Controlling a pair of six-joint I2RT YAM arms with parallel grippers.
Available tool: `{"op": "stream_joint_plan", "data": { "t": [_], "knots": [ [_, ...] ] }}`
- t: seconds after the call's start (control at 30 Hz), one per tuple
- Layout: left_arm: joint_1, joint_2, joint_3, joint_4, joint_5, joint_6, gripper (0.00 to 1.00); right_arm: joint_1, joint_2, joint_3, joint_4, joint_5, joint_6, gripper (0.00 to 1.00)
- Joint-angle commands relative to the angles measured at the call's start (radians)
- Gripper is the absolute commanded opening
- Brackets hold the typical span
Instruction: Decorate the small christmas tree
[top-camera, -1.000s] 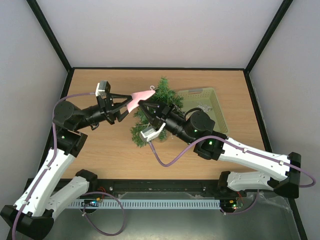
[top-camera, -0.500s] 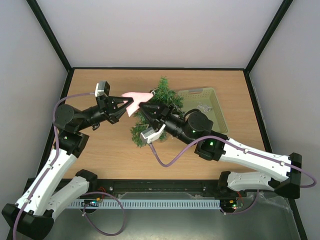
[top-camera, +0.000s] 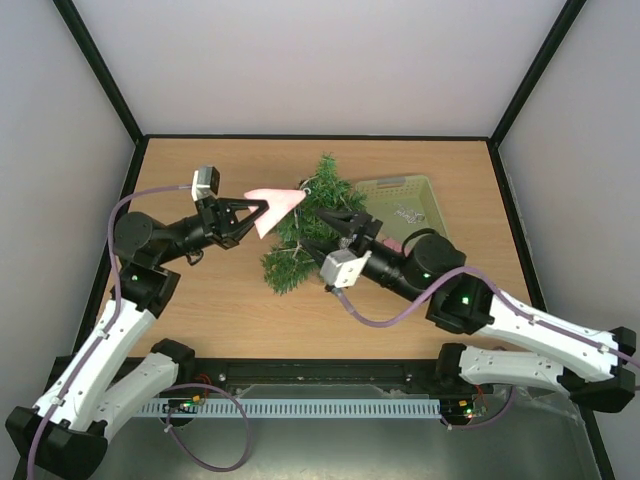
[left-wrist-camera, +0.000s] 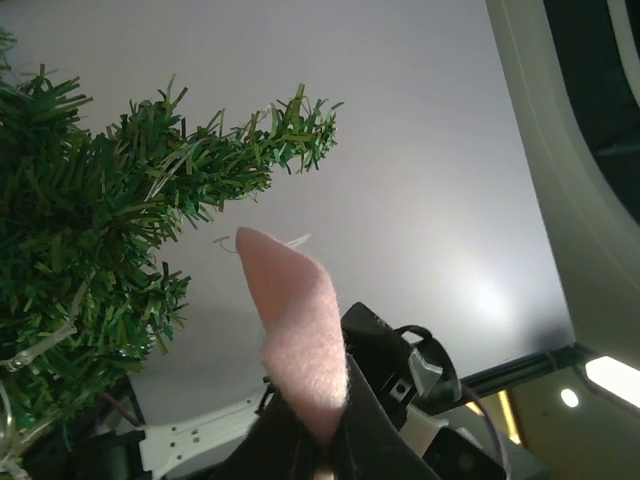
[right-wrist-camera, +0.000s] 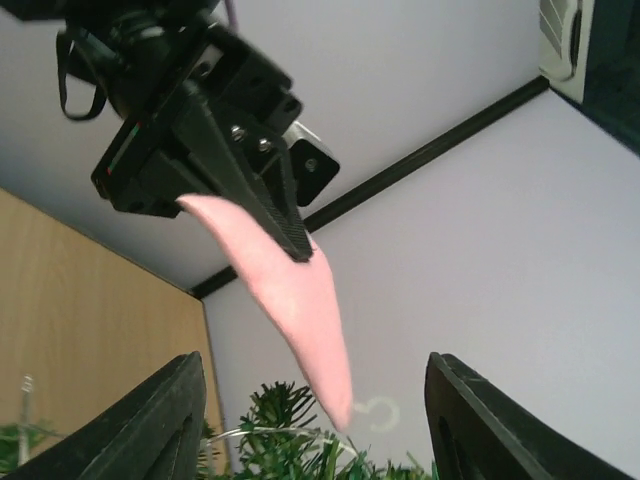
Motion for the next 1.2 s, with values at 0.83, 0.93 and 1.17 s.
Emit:
{"op": "stream_joint_plan", "data": {
  "t": [0.83, 0.93, 1.17],
  "knots": [
    [0.052, -0.097, 0.115, -0.706, 0.099, 0.696, 0.02, 0.008, -0.269, -0.158, 0.003, 0.151, 0.827, 0.98],
    [0.051, -0.090, 0.104, -0.717, 0.100, 0.693, 0.02, 0.008, -0.263, -0.164, 0.010, 0.152, 0.826, 0.98],
    [0.052, -0.072, 0.080, -0.725, 0.096, 0.666, 0.02, 0.008, -0.258, -0.166, 0.001, 0.153, 0.840, 0.98]
  ]
}}
